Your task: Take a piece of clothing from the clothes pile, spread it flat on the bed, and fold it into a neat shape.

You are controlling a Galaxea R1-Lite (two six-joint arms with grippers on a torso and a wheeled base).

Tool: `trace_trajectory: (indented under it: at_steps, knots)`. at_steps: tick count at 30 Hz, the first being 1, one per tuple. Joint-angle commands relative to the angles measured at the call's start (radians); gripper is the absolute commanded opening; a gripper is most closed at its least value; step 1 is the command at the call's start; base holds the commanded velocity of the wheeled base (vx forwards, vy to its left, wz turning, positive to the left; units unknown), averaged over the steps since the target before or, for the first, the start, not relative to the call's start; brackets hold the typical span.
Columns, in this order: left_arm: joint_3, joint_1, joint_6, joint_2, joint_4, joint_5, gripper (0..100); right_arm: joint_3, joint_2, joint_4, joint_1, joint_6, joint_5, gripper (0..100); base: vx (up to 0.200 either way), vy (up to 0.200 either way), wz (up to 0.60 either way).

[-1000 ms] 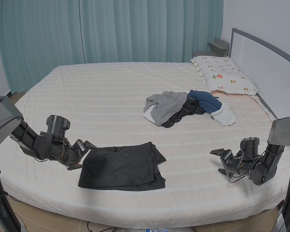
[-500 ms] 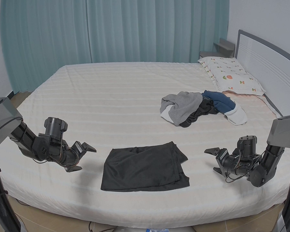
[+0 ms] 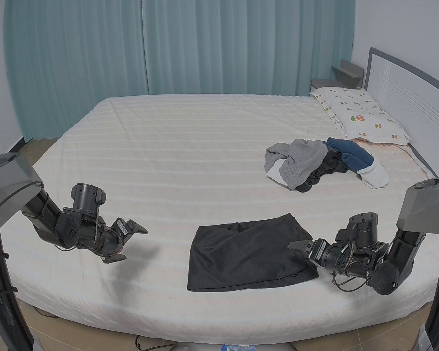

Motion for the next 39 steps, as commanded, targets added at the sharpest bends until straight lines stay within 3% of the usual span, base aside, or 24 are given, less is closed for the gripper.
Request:
trace_trajectory:
  at_steps: [1, 10, 16, 17, 39]
  knots:
    - [0.001, -0.003, 0.001, 0.018, -0.003, 0.003, 100, 0.009, 0.021, 0.000, 0.012, -0.010, -0.001, 100, 0.000, 0.000, 0.00]
    - [0.001, -0.003, 0.001, 0.023, -0.003, 0.005, 100, 0.006, 0.070, -0.005, 0.007, -0.060, -0.001, 100, 0.000, 0.000, 0.00]
    - [-0.001, -0.003, 0.001, 0.024, -0.003, 0.005, 100, 0.009, 0.119, -0.080, 0.009, -0.060, -0.001, 100, 0.000, 0.000, 0.00]
    - [-0.001, -0.004, 0.001, 0.024, -0.003, 0.005, 100, 0.009, 0.127, -0.092, 0.009, -0.060, -0.003, 0, 0.000, 0.000, 0.00]
    - [-0.001, -0.003, 0.001, 0.024, -0.002, 0.006, 100, 0.185, 0.025, -0.097, -0.025, -0.172, -0.011, 0, 0.000, 0.000, 0.00]
